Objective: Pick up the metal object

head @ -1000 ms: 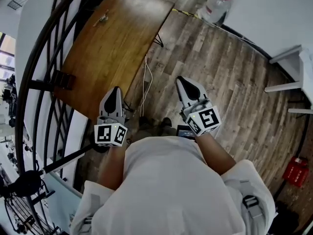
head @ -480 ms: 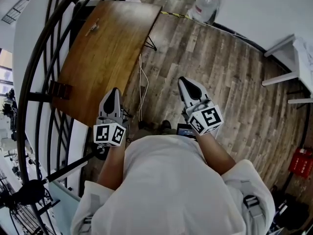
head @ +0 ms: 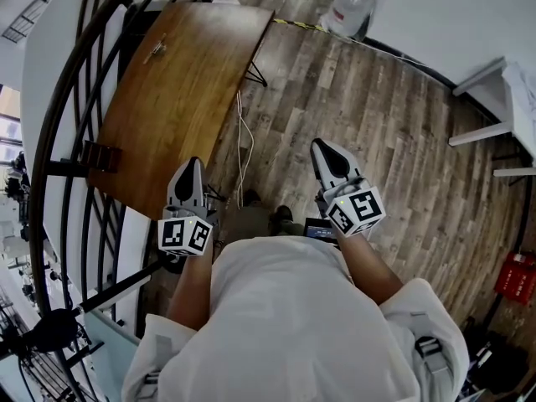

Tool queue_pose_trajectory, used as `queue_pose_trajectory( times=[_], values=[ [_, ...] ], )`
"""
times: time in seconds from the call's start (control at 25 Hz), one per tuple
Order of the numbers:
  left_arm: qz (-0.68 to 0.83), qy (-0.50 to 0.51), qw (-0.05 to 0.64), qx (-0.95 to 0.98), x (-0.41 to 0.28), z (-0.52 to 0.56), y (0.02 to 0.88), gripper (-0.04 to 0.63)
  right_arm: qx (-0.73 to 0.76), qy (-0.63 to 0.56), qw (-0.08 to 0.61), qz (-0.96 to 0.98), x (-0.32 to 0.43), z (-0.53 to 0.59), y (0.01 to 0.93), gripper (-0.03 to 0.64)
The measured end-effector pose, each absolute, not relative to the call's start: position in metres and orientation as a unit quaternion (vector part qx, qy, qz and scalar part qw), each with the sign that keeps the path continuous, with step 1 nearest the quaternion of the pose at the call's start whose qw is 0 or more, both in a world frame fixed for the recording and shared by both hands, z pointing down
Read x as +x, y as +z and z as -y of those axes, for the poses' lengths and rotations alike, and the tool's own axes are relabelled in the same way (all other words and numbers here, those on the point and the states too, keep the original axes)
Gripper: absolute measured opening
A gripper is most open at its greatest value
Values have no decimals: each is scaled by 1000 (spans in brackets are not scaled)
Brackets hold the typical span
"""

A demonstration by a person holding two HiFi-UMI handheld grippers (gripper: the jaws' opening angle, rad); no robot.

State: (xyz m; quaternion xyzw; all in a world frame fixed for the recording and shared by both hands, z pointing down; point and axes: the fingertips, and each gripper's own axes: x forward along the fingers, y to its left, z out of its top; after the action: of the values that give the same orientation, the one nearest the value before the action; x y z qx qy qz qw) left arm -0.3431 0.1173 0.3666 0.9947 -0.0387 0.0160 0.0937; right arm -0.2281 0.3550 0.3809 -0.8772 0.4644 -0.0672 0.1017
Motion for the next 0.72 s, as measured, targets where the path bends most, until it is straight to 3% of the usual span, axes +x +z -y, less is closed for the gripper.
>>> queue_pose_trajectory(
  times=[0.72],
  values=[
    [42,25,170,984,-254,-35,421,12,-870,-114,48,-477,-154,-268,409,25]
  ],
)
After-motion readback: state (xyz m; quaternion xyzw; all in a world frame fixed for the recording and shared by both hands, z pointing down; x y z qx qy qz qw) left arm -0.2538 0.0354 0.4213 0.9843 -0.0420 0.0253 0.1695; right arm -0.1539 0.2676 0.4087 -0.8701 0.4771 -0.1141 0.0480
